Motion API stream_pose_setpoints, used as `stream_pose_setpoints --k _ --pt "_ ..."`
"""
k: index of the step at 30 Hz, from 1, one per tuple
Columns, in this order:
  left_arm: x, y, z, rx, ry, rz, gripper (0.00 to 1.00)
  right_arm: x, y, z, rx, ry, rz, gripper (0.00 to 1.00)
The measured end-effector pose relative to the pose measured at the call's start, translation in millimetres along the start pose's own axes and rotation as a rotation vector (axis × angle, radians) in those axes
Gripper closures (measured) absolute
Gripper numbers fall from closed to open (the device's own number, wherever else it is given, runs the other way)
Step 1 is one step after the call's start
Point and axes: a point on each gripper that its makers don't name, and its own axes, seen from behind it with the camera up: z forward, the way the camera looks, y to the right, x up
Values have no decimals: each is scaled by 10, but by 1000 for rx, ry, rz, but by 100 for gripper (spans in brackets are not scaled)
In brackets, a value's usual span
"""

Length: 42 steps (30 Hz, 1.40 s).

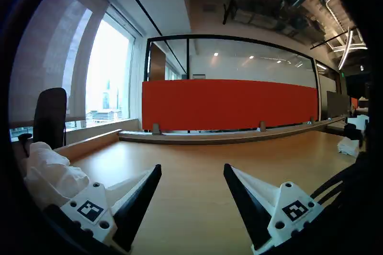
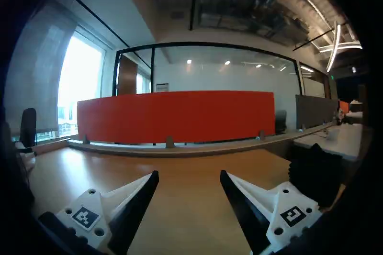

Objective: Fold towel

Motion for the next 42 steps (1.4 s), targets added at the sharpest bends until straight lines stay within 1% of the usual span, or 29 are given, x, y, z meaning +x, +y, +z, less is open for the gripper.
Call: stream_pose_setpoints --k 3,12,23,36,42 --pt "0 1 0 0 0 0 4 -57 42 9 -9 -1 -1 1" --pt "1 1 0 0 0 0 4 -183 68 16 -4 -4 3 1" --pt "-1 4 -2 0 0 0 4 -255 18 16 11 -3 16 1" --pt "-2 6 -2 0 0 0 4 -308 -62 18 21 -1 -35 1" --pt "-2 8 -1 0 0 0 4 -316 -57 18 17 -1 -35 1"
